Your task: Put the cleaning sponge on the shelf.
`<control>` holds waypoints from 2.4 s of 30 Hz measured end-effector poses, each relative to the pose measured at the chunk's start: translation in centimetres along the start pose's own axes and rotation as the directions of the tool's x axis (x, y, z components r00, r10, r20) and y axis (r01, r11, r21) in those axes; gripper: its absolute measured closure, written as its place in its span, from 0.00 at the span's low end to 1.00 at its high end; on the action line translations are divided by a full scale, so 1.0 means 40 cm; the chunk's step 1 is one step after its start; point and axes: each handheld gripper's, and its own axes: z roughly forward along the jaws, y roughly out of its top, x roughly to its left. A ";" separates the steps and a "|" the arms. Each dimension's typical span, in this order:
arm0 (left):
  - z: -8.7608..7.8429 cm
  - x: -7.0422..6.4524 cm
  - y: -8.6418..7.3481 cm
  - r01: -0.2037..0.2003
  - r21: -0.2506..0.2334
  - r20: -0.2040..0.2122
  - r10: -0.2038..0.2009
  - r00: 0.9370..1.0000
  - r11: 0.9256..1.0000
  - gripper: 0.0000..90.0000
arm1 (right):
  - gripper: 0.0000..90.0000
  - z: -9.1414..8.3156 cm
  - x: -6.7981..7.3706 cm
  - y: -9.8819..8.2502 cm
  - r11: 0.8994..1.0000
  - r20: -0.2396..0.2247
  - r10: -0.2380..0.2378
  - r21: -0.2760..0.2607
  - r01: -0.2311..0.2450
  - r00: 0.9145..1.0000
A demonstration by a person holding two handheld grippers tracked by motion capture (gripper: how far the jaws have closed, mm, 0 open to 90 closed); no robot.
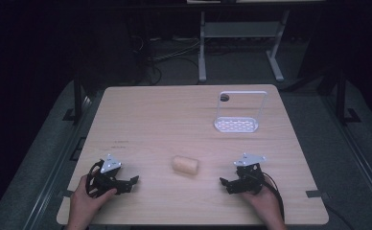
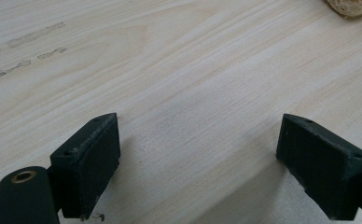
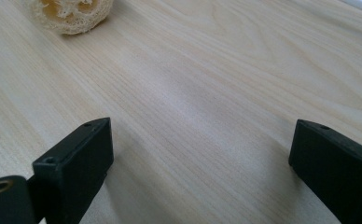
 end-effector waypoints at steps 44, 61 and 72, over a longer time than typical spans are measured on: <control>0.000 0.000 0.000 0.001 -0.001 -0.001 -0.001 1.000 1.000 0.14 | 0.07 -0.011 -0.032 0.050 0.999 -0.072 -0.046 -0.002 0.046 0.996; 0.000 0.000 0.000 0.000 0.000 0.000 0.000 1.000 1.000 0.14 | 0.07 0.002 -0.023 0.099 0.996 -0.120 -0.091 -0.008 0.091 0.989; 0.000 0.000 0.000 0.001 -0.001 0.000 -0.001 1.000 1.000 0.14 | 0.07 0.013 -0.015 0.130 0.993 -0.145 -0.118 -0.025 0.116 0.982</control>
